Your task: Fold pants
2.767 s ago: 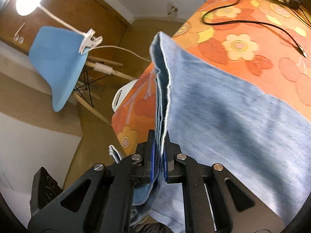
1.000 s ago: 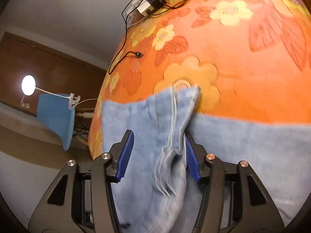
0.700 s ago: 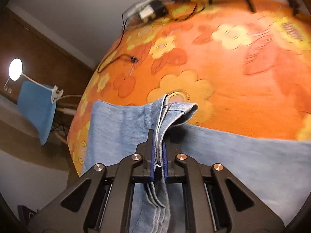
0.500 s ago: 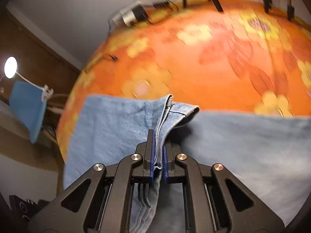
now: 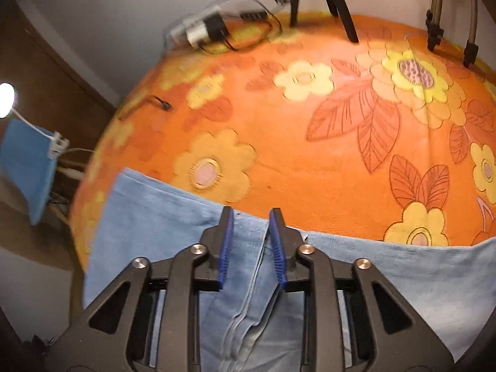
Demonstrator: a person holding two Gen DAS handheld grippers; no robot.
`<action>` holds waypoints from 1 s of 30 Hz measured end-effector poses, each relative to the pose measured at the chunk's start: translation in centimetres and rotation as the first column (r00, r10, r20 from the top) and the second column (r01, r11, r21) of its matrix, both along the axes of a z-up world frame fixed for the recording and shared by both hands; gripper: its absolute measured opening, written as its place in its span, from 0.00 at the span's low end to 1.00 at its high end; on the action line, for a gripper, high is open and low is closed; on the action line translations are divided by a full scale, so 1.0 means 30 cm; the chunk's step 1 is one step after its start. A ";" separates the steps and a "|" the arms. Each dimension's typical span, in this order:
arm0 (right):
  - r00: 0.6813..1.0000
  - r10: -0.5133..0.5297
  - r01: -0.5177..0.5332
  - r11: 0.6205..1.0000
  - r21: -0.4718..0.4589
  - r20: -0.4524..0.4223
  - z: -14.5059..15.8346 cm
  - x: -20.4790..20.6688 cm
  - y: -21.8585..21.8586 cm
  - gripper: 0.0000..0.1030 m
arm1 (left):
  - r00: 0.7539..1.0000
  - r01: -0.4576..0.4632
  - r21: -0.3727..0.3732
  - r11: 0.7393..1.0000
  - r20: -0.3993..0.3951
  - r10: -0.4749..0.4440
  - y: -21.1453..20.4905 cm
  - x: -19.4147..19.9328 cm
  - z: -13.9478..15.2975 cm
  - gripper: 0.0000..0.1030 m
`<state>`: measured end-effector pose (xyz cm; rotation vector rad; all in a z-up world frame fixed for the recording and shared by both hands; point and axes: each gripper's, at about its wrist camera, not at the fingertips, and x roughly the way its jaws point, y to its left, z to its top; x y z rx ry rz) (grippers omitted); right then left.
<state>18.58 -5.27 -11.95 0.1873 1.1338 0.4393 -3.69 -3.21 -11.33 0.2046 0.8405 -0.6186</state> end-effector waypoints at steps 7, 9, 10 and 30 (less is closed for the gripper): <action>0.994 0.028 -0.025 0.999 -0.029 0.105 0.042 -0.053 0.025 0.06 | 1.000 0.005 0.002 1.000 0.005 -0.005 -0.001 -0.004 0.003 0.13; 0.990 0.031 -0.028 0.999 -0.023 0.140 0.095 -0.087 0.015 0.05 | 1.000 0.004 0.003 1.000 0.009 -0.004 -0.001 -0.005 0.005 0.13; 0.987 0.027 -0.023 0.999 -0.024 0.160 0.118 -0.098 0.006 0.05 | 1.000 0.003 0.000 1.000 0.009 -0.003 -0.001 -0.007 0.007 0.13; 0.993 -0.045 0.063 0.982 0.176 -0.107 0.016 -0.217 -0.165 0.54 | 0.998 -0.012 -0.100 0.995 0.053 0.017 0.036 -0.029 0.067 0.13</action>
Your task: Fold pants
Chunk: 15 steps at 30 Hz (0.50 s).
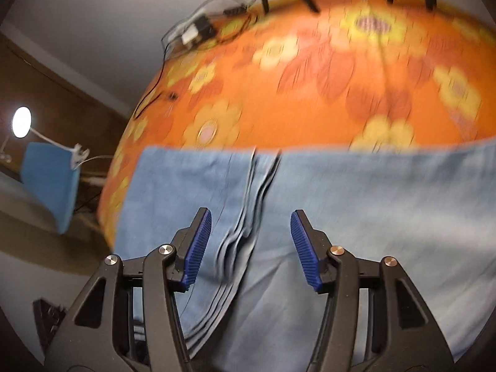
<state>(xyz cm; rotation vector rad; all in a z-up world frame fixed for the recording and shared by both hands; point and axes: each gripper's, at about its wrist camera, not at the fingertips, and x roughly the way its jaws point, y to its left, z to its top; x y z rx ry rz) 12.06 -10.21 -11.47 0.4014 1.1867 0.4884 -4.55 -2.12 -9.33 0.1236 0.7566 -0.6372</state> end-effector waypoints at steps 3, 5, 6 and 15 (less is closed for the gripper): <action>0.998 -0.007 0.011 0.998 0.054 -0.064 -0.041 -0.014 0.011 0.54 | 1.000 -0.022 -0.046 0.999 0.007 0.023 0.023 0.006 0.026 0.13; 0.995 -0.019 0.029 0.995 0.096 -0.102 -0.064 -0.010 0.017 0.54 | 0.999 -0.031 -0.063 0.998 0.017 0.032 0.031 0.003 0.039 0.13; 0.993 -0.026 0.039 0.993 0.114 -0.115 -0.072 -0.008 0.020 0.54 | 0.999 -0.032 -0.066 0.997 0.022 0.033 0.032 0.002 0.043 0.13; 0.989 -0.072 0.094 0.979 0.179 -0.126 -0.101 0.062 0.090 0.44 | 0.999 -0.008 -0.058 0.998 0.051 0.011 0.021 -0.014 0.051 0.13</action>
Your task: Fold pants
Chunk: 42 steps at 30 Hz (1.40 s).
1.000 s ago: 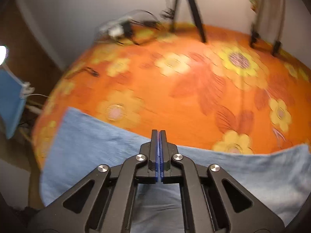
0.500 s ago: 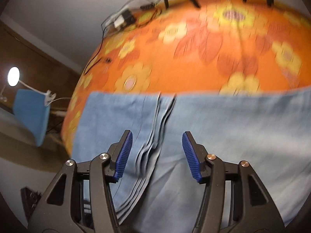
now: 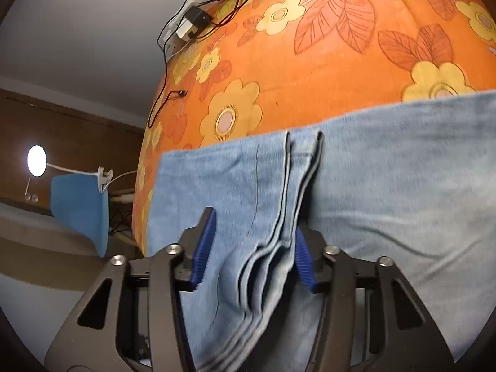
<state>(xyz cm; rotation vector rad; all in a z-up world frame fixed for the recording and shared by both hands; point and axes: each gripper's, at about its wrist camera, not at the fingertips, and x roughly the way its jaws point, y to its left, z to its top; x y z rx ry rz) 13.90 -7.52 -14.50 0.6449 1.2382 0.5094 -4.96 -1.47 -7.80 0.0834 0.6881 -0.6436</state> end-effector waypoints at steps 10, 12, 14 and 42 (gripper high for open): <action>0.993 -0.013 0.023 0.996 -0.087 0.120 0.079 -0.004 -0.011 0.10 | 1.000 0.027 -0.031 0.999 -0.002 -0.027 -0.029 -0.008 0.017 0.13; 0.986 -0.010 0.031 0.992 -0.120 0.169 0.132 -0.015 -0.030 0.09 | 0.999 0.047 -0.035 0.998 0.002 -0.047 -0.055 -0.011 0.023 0.13; 0.977 -0.008 0.041 0.988 -0.151 0.213 0.184 -0.026 -0.061 0.09 | 0.997 0.078 -0.046 0.996 0.000 -0.078 -0.093 -0.014 0.028 0.13; 0.985 0.077 -0.060 0.991 -0.116 0.154 0.087 0.023 -0.201 0.07 | 0.983 0.157 0.174 0.972 -0.124 -0.136 -0.474 0.128 -0.120 0.43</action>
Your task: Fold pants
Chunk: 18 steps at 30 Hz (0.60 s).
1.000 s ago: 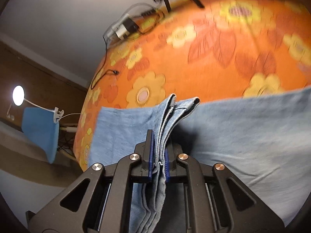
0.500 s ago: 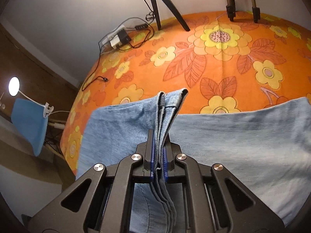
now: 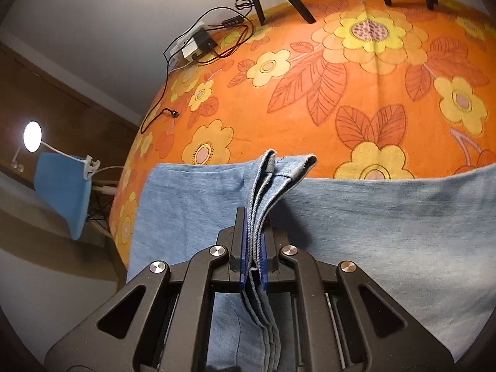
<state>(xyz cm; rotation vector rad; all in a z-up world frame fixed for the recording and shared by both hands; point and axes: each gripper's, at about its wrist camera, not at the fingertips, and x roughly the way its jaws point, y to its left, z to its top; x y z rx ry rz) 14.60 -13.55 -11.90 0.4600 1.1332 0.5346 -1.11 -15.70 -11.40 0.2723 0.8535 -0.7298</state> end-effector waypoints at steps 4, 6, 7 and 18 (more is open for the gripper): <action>1.000 -0.007 0.008 0.999 0.048 -0.012 -0.040 0.003 -0.023 0.07 | 1.000 -0.012 0.053 0.998 0.013 0.011 -0.027 0.037 -0.024 0.43; 1.000 -0.013 0.014 0.998 0.067 -0.021 -0.061 0.009 -0.033 0.07 | 1.000 -0.004 0.061 0.998 0.017 0.003 -0.032 0.037 -0.021 0.43; 0.999 -0.015 0.018 0.998 0.066 -0.038 -0.070 0.019 -0.033 0.07 | 1.000 -0.001 0.062 0.998 0.021 0.000 -0.029 0.030 -0.021 0.43; 1.000 0.001 0.000 0.998 0.064 -0.018 -0.067 0.032 -0.016 0.07 | 1.000 -0.016 -0.025 1.000 -0.008 0.016 0.043 0.039 0.009 0.13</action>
